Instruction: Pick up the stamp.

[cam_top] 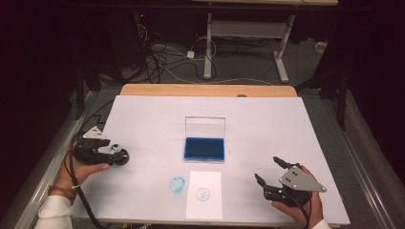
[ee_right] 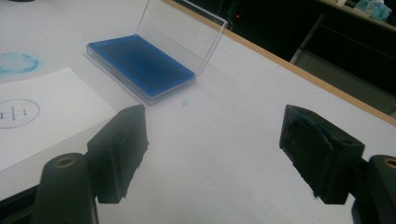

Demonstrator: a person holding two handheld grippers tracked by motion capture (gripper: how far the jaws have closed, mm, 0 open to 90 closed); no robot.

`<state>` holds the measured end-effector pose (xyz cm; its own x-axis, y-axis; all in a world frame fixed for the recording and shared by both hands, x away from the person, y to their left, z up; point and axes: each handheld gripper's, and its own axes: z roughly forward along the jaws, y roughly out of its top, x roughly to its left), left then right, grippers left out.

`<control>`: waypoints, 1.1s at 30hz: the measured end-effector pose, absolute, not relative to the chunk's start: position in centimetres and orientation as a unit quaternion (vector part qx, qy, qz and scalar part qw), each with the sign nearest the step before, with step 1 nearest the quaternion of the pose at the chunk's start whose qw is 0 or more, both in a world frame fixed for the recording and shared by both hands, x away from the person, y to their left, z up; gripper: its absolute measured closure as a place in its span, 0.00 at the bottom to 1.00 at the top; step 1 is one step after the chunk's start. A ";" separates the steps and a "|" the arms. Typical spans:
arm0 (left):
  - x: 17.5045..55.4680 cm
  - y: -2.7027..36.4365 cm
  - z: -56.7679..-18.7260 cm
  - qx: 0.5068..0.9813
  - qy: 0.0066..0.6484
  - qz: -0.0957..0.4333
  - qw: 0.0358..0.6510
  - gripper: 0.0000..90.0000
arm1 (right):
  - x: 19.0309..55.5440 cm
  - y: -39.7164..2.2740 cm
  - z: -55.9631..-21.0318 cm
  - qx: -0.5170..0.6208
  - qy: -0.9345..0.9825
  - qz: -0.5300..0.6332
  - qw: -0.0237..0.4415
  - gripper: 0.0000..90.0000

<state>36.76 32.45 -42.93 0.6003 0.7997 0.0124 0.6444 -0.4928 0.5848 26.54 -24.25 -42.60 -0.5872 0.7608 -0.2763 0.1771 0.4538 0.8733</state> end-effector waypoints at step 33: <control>36.2 31.8 -43.0 0.849 0.414 0.177 0.279 0.60 | 26.5 -24.4 -42.6 0.298 0.778 0.429 0.347 0.28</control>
